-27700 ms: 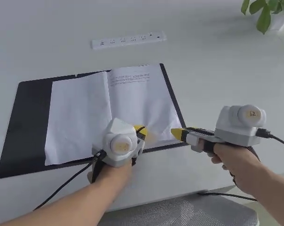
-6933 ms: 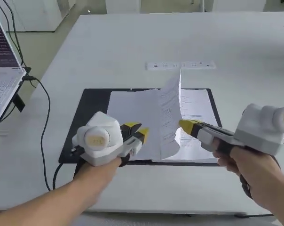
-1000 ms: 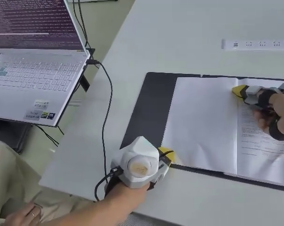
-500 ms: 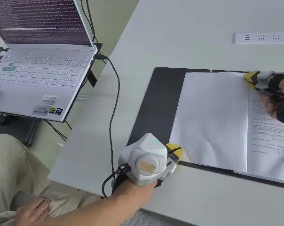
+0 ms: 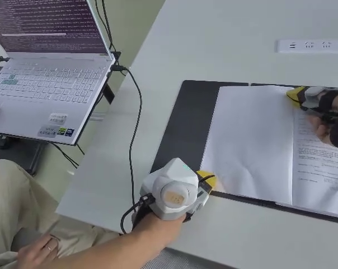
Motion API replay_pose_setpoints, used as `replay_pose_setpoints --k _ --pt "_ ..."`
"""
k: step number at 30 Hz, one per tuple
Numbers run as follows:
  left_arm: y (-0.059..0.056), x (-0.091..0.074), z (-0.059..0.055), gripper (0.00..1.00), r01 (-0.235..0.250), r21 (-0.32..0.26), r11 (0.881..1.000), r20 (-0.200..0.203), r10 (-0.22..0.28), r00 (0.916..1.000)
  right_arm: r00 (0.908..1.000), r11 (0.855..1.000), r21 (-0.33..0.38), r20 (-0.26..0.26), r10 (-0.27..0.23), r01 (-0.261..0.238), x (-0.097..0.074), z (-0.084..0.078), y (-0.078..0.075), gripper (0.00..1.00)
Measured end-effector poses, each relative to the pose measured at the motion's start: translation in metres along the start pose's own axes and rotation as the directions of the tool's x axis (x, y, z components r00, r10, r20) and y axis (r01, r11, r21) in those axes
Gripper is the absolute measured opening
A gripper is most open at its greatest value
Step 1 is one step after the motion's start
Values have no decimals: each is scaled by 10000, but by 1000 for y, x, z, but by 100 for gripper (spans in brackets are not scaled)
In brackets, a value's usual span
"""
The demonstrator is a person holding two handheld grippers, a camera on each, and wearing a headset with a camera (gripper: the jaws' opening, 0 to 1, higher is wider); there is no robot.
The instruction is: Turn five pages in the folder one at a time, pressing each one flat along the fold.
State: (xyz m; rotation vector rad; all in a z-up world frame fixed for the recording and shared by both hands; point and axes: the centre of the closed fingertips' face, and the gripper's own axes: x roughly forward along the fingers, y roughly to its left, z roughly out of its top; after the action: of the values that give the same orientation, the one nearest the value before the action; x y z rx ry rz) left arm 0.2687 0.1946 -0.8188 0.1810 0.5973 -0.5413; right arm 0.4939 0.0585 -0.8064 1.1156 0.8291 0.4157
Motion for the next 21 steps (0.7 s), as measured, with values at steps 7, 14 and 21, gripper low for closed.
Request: replay_pose_setpoints --k 7,14,21 --pt "0 0 0 0 17 61 10000 -33 -17 10000 9974 9997 -16 -669 257 -259 -13 -20 0 0" --pt "-1 -1 1 0 10 51 10000 8 -10 10000 9947 9992 -73 -950 387 -396 -29 -36 0 0" --pt "-1 -2 1 0 4 77 10000 10 -4 10000 9900 9984 43 -1291 572 -571 -41 -51 -4 0"
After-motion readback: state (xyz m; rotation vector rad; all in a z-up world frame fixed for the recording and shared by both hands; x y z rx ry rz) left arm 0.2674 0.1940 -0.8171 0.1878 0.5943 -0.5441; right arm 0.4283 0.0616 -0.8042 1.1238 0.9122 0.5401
